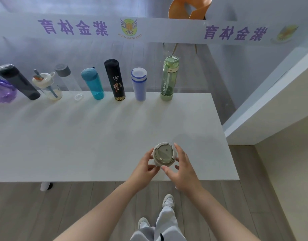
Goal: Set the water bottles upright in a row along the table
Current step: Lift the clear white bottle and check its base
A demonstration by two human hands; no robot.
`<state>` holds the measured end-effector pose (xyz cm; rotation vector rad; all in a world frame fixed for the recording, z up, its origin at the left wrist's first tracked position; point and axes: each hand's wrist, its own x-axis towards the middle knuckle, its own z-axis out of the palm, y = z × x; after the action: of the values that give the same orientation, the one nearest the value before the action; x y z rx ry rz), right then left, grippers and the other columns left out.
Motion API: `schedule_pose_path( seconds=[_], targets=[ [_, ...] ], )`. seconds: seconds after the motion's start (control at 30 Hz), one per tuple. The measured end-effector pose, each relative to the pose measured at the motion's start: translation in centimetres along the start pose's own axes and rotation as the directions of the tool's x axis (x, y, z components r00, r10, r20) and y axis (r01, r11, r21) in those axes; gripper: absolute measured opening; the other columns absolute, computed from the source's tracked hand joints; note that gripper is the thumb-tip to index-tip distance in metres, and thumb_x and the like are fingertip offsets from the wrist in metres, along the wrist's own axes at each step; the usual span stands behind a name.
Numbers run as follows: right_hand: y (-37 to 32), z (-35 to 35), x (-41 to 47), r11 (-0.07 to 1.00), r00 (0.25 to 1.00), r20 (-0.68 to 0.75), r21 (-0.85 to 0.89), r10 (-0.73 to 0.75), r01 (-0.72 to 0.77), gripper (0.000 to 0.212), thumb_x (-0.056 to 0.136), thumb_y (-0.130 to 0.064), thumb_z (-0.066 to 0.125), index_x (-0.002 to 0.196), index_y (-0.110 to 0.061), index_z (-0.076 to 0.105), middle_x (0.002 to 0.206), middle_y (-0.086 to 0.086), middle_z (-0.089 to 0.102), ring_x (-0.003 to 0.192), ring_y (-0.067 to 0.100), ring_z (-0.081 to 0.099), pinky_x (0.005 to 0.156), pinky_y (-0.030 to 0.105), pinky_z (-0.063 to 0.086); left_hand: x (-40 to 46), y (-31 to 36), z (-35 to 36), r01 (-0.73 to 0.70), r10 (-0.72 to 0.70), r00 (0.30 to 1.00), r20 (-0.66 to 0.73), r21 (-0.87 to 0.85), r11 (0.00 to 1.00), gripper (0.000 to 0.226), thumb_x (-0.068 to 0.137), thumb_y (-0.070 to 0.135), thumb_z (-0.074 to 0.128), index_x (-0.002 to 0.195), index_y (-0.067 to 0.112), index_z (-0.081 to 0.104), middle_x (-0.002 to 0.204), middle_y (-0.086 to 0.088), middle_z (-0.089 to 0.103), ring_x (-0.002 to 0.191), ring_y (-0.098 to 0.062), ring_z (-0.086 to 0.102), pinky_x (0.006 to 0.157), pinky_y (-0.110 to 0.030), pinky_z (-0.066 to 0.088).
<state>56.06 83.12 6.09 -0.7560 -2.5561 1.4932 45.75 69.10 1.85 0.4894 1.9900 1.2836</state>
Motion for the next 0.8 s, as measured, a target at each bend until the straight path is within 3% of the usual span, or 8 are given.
schedule_pose_path(
  seconds=[0.1, 0.2, 0.3, 0.4, 0.67, 0.8],
  targets=[
    [-0.3, 0.6, 0.9, 0.989, 0.996, -0.034, -0.129, -0.077, 0.072, 0.090, 0.080, -0.039, 0.074, 0.150, -0.035, 0.018, 0.152, -0.005, 0.026, 0.134, 0.008, 0.037, 0.102, 0.027, 0.042, 1.1, 0.0, 0.7, 0.019, -0.019, 1.000, -0.014, 0.057, 0.998, 0.054, 0.090, 0.020, 0.062, 0.136, 0.037, 0.038, 0.130, 0.001, 0.049, 0.094, -0.008, 0.070, 0.089, -0.038, 0.055],
    [0.1, 0.5, 1.7, 0.986, 0.992, -0.092, -0.147, -0.087, 0.073, 0.087, 0.080, -0.034, 0.075, 0.150, -0.029, 0.022, 0.152, -0.001, 0.028, 0.135, 0.012, 0.038, 0.098, 0.020, 0.038, 1.9, 0.1, 1.6, 0.018, -0.017, 1.000, -0.024, 0.056, 0.998, 0.051, 0.090, 0.022, 0.062, 0.128, 0.045, 0.037, 0.129, 0.006, 0.051, 0.089, -0.004, 0.070, 0.085, -0.031, 0.055],
    [0.7, -0.6, 2.4, 0.983, 0.988, -0.118, -0.165, -0.097, 0.077, 0.084, 0.083, -0.031, 0.073, 0.150, -0.026, 0.023, 0.152, 0.000, 0.029, 0.136, 0.013, 0.037, 0.099, 0.021, 0.038, 3.1, 0.6, 2.4, 0.044, -0.045, 0.999, 0.003, 0.035, 0.998, 0.051, 0.087, 0.032, 0.063, 0.118, 0.061, 0.034, 0.113, 0.018, 0.065, 0.087, -0.007, 0.071, 0.087, -0.035, 0.055],
    [1.5, -2.3, 3.5, 0.980, 0.989, -0.110, -0.180, -0.103, 0.082, 0.084, 0.084, -0.031, 0.072, 0.151, -0.026, 0.021, 0.153, 0.001, 0.026, 0.138, 0.012, 0.032, 0.101, 0.019, 0.035, 4.7, 1.7, 3.3, 0.022, -0.024, 0.998, 0.054, 0.024, 0.999, 0.058, 0.089, 0.032, 0.062, 0.104, 0.075, 0.027, 0.122, 0.036, 0.049, 0.087, 0.000, 0.070, 0.079, -0.029, 0.054],
    [3.8, -7.9, 9.6, 0.973, 0.991, -0.079, -0.216, -0.104, 0.085, 0.082, 0.088, -0.031, 0.068, 0.152, -0.025, 0.017, 0.156, 0.001, 0.022, 0.141, 0.014, 0.029, 0.103, 0.019, 0.032, 11.6, 5.6, 6.4, -0.001, 0.003, 0.997, 0.082, -0.023, 1.000, 0.048, 0.093, 0.032, 0.059, 0.116, 0.061, 0.029, 0.141, 0.023, 0.044, 0.090, -0.002, 0.071, 0.082, -0.036, 0.056],
    [4.8, -10.8, 14.1, 0.973, 0.993, -0.060, -0.214, -0.099, 0.085, 0.083, 0.089, -0.032, 0.067, 0.152, -0.027, 0.015, 0.157, 0.000, 0.019, 0.142, 0.014, 0.027, 0.102, 0.018, 0.029, 16.0, 8.0, 7.6, -0.015, 0.017, 0.998, 0.057, -0.030, 0.999, 0.052, 0.093, 0.031, 0.060, 0.107, 0.070, 0.028, 0.139, 0.023, 0.044, 0.090, 0.001, 0.070, 0.077, -0.024, 0.052]
  ],
)
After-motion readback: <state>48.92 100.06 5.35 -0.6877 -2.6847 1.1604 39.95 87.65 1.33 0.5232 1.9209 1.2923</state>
